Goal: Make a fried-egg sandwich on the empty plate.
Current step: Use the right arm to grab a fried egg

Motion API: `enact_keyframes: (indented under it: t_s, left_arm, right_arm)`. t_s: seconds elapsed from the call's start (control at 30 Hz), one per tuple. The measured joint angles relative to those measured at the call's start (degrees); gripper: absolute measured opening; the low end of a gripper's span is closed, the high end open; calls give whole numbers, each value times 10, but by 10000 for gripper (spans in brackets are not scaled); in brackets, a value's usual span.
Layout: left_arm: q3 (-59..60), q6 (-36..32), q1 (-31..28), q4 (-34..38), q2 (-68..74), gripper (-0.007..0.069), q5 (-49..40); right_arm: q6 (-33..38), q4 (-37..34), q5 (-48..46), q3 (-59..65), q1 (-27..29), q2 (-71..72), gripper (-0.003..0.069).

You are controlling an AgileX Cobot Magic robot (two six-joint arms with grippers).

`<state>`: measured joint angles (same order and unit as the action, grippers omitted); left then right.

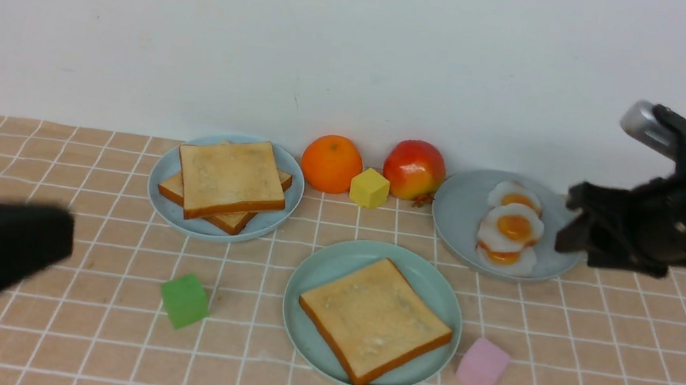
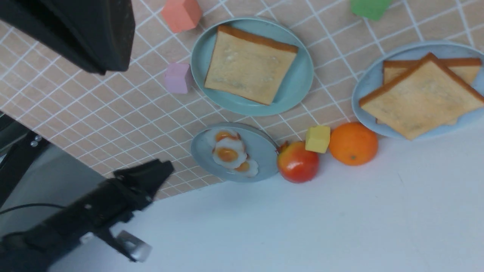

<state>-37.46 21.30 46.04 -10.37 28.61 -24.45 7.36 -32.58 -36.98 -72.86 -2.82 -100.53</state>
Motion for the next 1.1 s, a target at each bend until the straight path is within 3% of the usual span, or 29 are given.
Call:
enact_keyframes:
  t_s: [0.43, 1.1]
  left_arm:
    - [38, 14, 0, 10, -13, -13, 52]
    - [38, 14, 0, 18, -12, -13, 33]
  right_arm:
    - [0, -73, 5, -153, 28, -183, 382]
    - [4, -139, 71, -179, 33, -251, 385]
